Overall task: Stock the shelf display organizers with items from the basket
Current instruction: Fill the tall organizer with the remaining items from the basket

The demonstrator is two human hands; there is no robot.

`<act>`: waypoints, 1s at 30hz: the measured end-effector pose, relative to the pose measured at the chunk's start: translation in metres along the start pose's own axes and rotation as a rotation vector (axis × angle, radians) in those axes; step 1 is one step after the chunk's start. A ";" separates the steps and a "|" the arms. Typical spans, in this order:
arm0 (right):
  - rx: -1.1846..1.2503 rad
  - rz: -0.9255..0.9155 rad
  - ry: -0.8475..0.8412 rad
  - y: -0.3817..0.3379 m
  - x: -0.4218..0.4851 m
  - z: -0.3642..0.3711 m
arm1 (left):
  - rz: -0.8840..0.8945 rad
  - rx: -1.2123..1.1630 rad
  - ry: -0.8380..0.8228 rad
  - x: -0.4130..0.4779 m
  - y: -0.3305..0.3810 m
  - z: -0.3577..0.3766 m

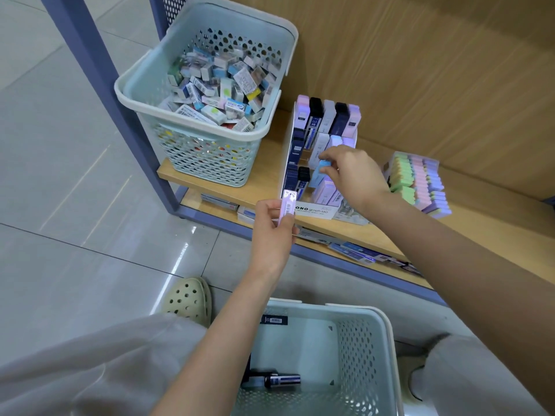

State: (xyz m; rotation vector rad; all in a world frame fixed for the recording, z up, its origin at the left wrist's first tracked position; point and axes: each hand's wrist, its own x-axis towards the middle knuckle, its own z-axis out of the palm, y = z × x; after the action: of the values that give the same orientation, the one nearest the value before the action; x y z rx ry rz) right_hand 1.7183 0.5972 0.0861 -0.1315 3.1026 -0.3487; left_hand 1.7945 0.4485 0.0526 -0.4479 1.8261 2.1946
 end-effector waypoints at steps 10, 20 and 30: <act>-0.264 -0.072 0.029 -0.001 0.012 0.015 | 0.073 0.118 -0.014 0.005 -0.006 -0.008; 0.426 -0.162 -0.175 -0.021 -0.053 0.005 | 0.210 0.189 0.039 0.009 0.005 -0.008; 0.526 -0.092 0.014 -0.018 -0.081 -0.006 | 0.564 0.466 -0.167 -0.002 0.023 0.013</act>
State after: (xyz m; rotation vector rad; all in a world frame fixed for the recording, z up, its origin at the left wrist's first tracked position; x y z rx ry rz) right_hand 1.8006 0.5878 0.0968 -0.2594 2.8987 -1.1453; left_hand 1.7867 0.4569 0.0759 0.3758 2.4793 1.9076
